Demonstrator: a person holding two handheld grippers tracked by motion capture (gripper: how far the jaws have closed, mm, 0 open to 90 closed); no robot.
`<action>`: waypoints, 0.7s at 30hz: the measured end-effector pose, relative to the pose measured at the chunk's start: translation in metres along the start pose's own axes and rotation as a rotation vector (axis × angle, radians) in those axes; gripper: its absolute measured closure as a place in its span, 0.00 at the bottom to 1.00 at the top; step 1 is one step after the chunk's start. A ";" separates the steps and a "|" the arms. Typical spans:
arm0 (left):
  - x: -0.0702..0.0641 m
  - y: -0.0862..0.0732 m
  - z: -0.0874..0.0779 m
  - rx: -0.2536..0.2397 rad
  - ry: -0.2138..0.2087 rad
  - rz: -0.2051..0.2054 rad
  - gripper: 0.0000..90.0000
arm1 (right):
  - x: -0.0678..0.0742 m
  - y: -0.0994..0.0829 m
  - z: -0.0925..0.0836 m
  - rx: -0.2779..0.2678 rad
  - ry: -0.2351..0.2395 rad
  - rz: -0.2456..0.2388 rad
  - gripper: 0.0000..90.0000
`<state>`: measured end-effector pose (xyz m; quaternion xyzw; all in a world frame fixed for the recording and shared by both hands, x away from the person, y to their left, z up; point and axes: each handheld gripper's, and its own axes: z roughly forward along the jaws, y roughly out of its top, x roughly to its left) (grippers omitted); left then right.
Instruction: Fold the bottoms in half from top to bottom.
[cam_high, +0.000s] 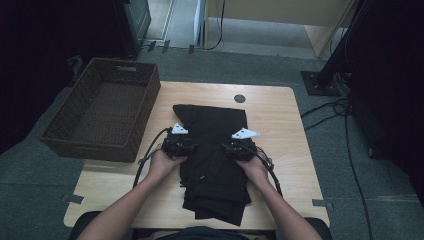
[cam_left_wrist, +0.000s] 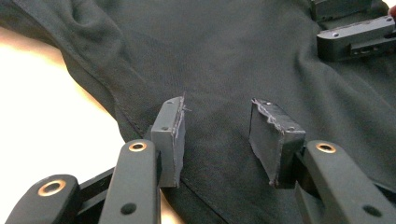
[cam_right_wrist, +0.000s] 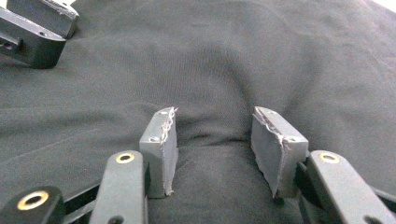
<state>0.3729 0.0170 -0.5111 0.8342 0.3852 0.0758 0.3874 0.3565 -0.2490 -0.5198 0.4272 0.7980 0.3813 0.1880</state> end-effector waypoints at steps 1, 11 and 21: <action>-0.003 -0.002 -0.002 0.003 0.001 0.009 0.61 | 0.003 -0.002 -0.003 0.004 0.003 -0.001 0.57; 0.001 0.008 -0.005 -0.023 0.037 0.003 0.63 | 0.001 0.001 -0.016 0.023 0.023 0.021 0.59; 0.034 0.041 0.011 -0.034 0.096 -0.047 0.63 | -0.026 0.029 0.007 0.024 -0.013 0.039 0.61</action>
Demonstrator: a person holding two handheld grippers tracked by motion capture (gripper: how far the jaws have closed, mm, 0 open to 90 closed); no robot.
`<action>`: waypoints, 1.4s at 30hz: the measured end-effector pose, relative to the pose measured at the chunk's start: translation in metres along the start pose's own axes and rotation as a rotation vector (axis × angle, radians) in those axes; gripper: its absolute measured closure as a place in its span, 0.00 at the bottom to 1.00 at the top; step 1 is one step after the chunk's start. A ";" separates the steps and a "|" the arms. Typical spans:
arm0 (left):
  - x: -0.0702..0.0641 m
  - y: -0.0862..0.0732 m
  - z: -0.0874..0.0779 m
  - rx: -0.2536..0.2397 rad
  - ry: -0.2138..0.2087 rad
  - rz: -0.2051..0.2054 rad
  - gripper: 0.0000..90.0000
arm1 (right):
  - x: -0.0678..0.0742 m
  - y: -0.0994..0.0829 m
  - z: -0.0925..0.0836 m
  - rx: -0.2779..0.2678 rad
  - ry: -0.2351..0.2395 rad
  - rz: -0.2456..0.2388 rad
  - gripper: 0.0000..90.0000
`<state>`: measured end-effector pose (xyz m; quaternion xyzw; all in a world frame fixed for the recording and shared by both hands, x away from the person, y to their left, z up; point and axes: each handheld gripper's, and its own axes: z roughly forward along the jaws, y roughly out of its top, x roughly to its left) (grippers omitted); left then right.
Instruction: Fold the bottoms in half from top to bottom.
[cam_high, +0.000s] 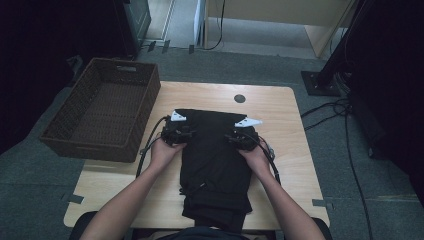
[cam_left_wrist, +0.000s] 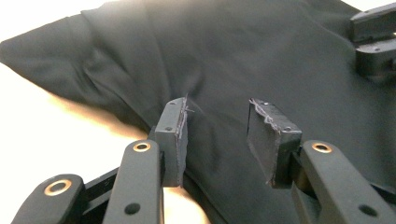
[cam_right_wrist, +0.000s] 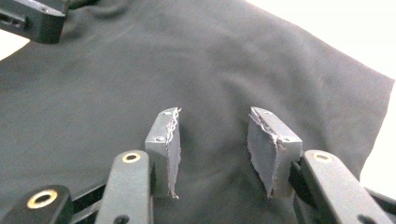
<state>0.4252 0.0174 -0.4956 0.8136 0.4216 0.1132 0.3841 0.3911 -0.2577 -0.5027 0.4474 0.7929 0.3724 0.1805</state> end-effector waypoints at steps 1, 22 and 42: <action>0.003 0.004 0.002 0.004 0.007 -0.003 0.63 | -0.001 0.002 0.002 0.003 -0.001 0.007 0.61; 0.038 0.047 0.044 0.026 0.099 -0.082 0.75 | -0.003 0.006 0.025 0.019 0.003 0.018 0.66; 0.061 0.048 0.028 0.030 0.058 -0.139 0.92 | -0.021 -0.004 0.013 0.011 0.052 0.031 0.74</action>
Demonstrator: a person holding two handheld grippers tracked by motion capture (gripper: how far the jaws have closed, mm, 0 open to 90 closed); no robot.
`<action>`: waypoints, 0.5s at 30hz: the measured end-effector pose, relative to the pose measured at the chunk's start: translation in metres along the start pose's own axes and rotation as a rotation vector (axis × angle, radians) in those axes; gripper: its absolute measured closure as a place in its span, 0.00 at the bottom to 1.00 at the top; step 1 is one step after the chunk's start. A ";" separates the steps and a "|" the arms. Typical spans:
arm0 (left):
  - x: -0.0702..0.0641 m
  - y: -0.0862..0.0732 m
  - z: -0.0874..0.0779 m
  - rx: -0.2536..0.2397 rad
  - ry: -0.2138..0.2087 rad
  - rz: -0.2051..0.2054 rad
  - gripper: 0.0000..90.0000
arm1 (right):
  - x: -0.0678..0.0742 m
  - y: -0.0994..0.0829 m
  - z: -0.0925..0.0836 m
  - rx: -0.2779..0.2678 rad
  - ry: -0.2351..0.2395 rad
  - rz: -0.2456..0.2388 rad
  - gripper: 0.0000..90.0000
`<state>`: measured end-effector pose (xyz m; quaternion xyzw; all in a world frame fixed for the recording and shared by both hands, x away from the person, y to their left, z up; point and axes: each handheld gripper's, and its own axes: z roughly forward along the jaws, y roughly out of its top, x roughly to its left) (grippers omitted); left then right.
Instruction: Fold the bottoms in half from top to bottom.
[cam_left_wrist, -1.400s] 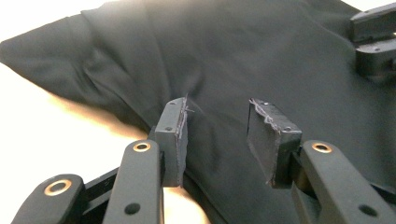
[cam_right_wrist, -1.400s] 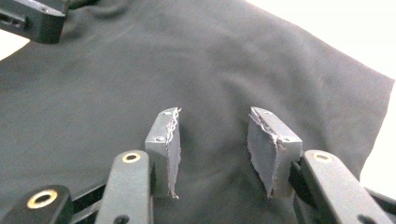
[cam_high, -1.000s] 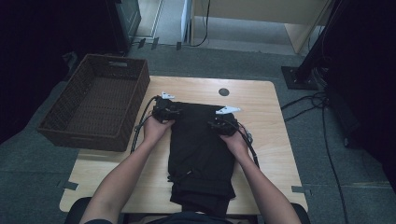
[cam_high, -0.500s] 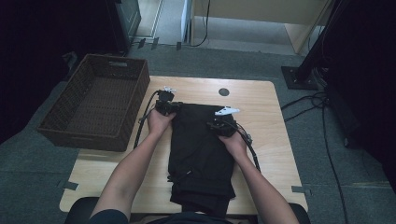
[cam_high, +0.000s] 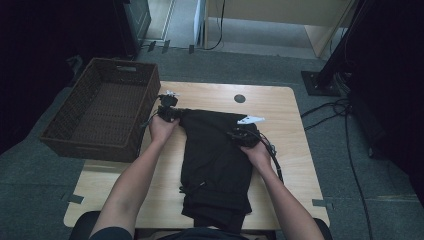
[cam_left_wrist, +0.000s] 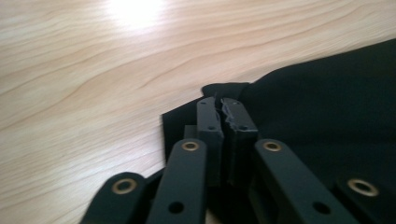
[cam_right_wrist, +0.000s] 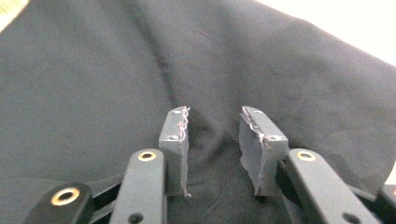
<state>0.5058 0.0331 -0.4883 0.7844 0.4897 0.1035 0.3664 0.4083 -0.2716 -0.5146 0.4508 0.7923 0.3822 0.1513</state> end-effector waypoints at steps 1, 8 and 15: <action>-0.001 0.001 -0.001 -0.012 -0.006 -0.004 0.91 | -0.001 0.002 -0.002 0.000 0.005 0.018 0.77; -0.007 0.012 0.005 -0.008 -0.012 0.001 0.85 | -0.021 0.020 -0.007 -0.026 -0.071 0.024 0.78; -0.009 0.022 0.022 -0.004 0.029 0.014 0.80 | -0.040 0.023 0.001 -0.058 -0.104 0.105 0.72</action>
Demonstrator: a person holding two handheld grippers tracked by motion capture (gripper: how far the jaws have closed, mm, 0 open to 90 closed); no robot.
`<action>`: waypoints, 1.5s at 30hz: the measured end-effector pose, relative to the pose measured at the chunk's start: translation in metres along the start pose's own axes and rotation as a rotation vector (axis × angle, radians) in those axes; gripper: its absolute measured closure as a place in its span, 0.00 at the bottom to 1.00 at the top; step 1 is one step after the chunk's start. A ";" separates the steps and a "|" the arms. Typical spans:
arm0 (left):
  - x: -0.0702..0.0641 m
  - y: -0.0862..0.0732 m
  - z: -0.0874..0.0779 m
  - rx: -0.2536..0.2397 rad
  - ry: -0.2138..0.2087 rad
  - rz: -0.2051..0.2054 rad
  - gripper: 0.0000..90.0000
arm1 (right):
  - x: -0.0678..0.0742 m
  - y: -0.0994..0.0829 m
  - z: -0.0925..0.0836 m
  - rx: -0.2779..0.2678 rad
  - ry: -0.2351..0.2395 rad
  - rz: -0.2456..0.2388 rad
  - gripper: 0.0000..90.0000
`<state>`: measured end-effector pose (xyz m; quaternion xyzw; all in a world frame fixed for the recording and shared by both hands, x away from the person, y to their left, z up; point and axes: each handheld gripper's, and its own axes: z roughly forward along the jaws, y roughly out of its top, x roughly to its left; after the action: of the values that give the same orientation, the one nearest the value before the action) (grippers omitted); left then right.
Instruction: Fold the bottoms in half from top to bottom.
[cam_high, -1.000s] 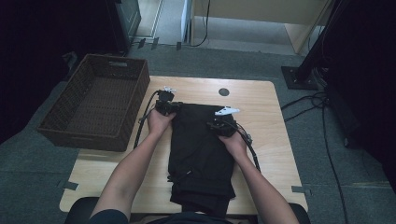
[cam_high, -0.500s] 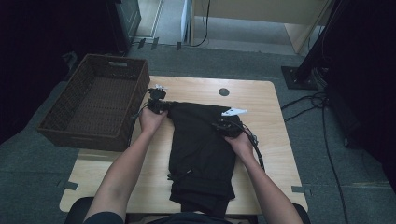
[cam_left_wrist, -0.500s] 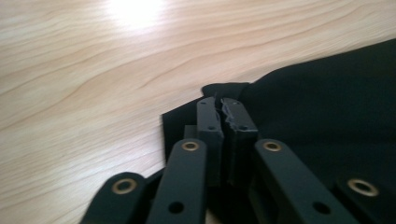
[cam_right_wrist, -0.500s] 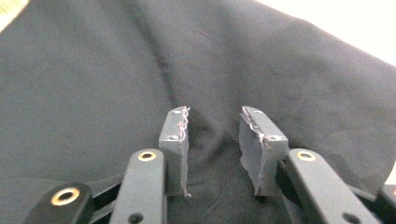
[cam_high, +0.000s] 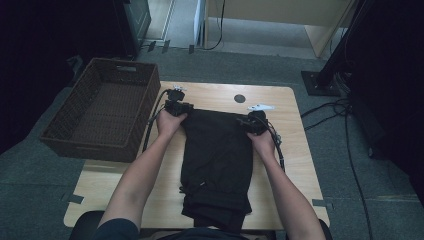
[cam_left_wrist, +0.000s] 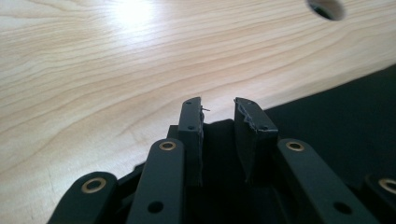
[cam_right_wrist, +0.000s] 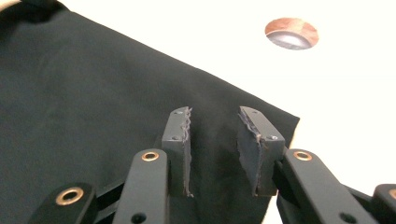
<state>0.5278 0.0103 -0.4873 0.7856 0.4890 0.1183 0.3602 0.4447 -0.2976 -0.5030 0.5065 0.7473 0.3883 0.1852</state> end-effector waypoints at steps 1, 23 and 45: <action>0.000 0.000 0.000 0.000 0.000 0.000 0.80 | 0.000 0.000 0.000 0.000 0.000 0.000 0.72; 0.026 -0.016 -0.005 0.021 0.048 -0.076 0.97 | 0.006 -0.016 0.011 -0.007 -0.010 -0.051 0.79; 0.008 -0.034 -0.037 -0.019 -0.089 -0.008 0.65 | -0.018 0.000 -0.008 0.056 0.028 -0.060 0.46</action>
<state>0.4889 0.0430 -0.4852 0.7846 0.4745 0.0864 0.3896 0.4471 -0.3172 -0.5002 0.4832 0.7753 0.3685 0.1722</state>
